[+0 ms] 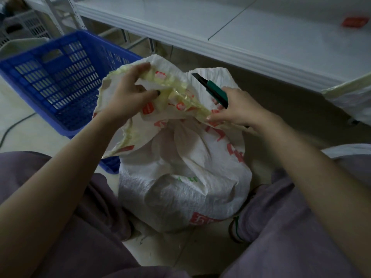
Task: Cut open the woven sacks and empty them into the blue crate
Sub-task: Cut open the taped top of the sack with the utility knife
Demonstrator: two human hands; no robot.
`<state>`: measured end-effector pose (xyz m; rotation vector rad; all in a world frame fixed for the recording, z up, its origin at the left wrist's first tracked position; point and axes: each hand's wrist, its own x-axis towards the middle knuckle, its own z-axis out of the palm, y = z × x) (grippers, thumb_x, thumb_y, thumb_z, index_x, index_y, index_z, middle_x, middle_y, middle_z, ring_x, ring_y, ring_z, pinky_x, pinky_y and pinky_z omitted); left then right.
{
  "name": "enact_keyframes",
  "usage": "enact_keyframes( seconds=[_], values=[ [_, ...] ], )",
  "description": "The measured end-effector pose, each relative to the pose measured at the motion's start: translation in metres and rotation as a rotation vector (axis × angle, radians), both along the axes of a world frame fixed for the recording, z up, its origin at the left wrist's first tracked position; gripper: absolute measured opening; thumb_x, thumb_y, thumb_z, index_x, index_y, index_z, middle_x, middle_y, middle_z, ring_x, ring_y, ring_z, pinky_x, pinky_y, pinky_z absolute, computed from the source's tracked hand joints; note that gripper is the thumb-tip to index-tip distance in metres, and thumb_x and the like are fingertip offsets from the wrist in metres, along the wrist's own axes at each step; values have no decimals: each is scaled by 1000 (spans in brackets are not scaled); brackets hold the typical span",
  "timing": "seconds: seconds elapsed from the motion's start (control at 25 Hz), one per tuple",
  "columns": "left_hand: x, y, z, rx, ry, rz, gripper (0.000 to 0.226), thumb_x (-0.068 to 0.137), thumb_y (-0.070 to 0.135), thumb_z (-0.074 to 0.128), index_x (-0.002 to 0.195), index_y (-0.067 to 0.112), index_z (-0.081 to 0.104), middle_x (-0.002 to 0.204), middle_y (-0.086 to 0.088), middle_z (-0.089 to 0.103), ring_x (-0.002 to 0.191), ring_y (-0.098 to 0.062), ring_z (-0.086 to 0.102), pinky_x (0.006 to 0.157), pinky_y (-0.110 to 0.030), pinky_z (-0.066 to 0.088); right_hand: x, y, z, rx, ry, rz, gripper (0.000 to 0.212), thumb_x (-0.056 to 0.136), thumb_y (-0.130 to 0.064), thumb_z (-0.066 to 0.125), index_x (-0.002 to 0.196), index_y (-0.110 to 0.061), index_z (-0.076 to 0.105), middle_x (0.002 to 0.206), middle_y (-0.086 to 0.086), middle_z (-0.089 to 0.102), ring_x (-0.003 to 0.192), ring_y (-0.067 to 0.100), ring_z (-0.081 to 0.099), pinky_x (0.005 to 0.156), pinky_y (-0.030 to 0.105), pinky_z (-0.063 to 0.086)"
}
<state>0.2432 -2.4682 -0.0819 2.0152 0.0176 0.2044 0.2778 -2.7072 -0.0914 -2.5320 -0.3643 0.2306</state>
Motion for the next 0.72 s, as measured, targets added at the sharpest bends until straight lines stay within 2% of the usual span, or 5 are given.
enact_keyframes(
  seconds=[0.12,0.32,0.56,0.64,0.72],
  values=[
    [-2,4,3,-11,10,-22,61,88,8,60,142,21,33,127,6,41,88,-4,60,65,-15,54,0,10,-1,3,-89,-46,30,81,-16,71,108,-13,58,108,4,64,99,21,62,83,34,51],
    [-4,15,11,423,248,-200,51,91,19,57,138,30,40,124,-3,55,101,-12,57,78,-24,47,4,10,5,2,-276,-210,26,82,-11,70,106,-18,61,103,3,67,99,23,63,85,38,53],
    [0,9,14,639,399,-303,83,89,36,57,149,33,0,144,-9,42,128,-26,43,106,-40,36,-3,7,29,140,-291,-265,31,77,-18,78,103,-15,60,89,-7,58,86,7,54,78,22,44],
    [1,1,12,620,371,-344,90,88,39,58,149,30,-7,148,-7,36,132,-25,39,108,-37,33,-9,8,35,159,-287,-212,34,76,-19,78,104,-15,59,90,-9,55,85,5,52,78,21,43],
    [1,-11,11,401,247,-309,89,88,35,60,150,29,-3,149,-4,34,133,-22,37,104,-34,37,-13,7,36,184,-219,-133,34,73,-20,81,95,-19,56,89,-9,60,78,3,57,72,18,46]
  ],
)
